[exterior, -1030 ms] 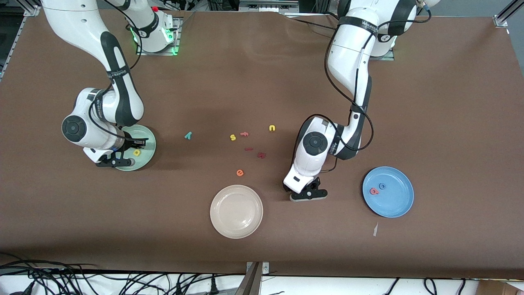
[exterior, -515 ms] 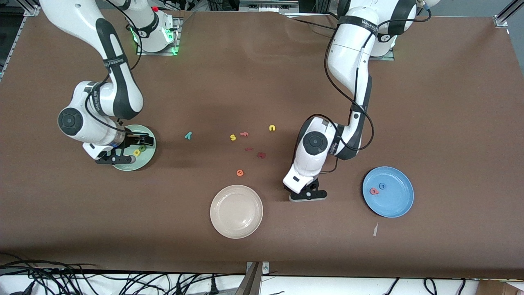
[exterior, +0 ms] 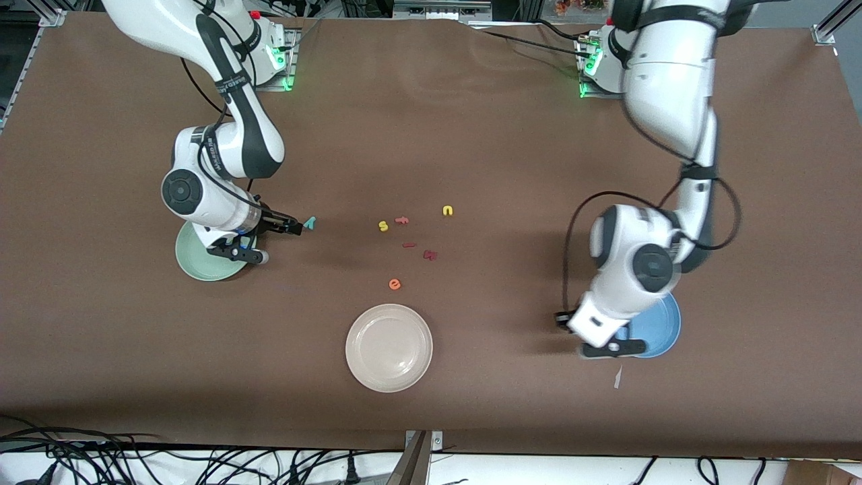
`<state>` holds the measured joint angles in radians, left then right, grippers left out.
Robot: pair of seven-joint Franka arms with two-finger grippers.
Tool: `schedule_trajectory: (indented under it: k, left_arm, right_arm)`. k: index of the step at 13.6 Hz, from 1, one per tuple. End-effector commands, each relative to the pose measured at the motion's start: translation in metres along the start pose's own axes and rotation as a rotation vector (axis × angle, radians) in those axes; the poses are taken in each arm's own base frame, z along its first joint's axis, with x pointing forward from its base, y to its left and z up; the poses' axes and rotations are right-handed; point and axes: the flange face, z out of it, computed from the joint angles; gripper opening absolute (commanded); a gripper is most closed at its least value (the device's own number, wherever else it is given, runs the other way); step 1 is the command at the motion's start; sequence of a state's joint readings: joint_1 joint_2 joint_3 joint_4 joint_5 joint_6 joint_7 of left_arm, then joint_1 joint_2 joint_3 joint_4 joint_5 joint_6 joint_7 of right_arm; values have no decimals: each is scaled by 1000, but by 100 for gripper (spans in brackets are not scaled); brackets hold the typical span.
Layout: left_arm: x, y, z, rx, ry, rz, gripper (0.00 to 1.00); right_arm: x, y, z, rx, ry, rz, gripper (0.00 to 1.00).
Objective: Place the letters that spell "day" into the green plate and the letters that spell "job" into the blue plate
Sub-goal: 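Drop the teal l into the blue plate while the right gripper grasps the teal y, then drop the teal y into the green plate while the left gripper returns to rest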
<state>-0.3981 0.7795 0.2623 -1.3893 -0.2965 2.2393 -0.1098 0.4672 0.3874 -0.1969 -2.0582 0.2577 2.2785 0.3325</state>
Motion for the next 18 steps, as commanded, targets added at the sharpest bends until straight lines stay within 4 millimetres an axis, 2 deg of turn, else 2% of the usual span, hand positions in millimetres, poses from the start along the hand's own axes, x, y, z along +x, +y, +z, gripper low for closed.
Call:
schedule_trajectory:
  k: [1,3,5,6,7,9,11,12,13,15,17,18]
  left_arm:
    - [-18,-67,-12,-26,-45,127,0]
    - [-19,-99,-8,11,-60,232,10]
    - [-25,-117,0,30,-85,245,33]
    - [-26,-119,2,31,-90,243,75]
    - [-27,-120,3,32,-91,242,100]
    - [-34,-122,-7,29,-88,231,100]
    - [-55,-128,-35,12,-76,207,100]
    - [-67,-138,-52,22,-50,204,100]
    - [-76,-153,-67,33,-20,196,100]
    - [-104,-179,-91,13,-7,147,100]
    - [-116,-176,-112,-1,9,155,100]
    - [-122,-190,-136,-9,40,132,100]
  right_arm:
    - [-23,-7,12,29,45,90,100]
    - [-41,-14,32,58,114,140,100]
    - [-50,-21,44,64,123,176,100]
    - [-54,-24,47,61,118,179,100]
    - [-55,-22,50,56,112,181,100]
    - [-58,-19,55,48,103,185,99]
    - [-58,-17,66,35,92,187,96]
    - [-58,-16,68,35,94,188,92]
    - [-59,-16,71,32,93,187,86]
    - [-57,-16,71,36,101,189,65]
    - [-57,-15,74,33,100,190,54]
    - [-56,-15,75,34,104,190,49]
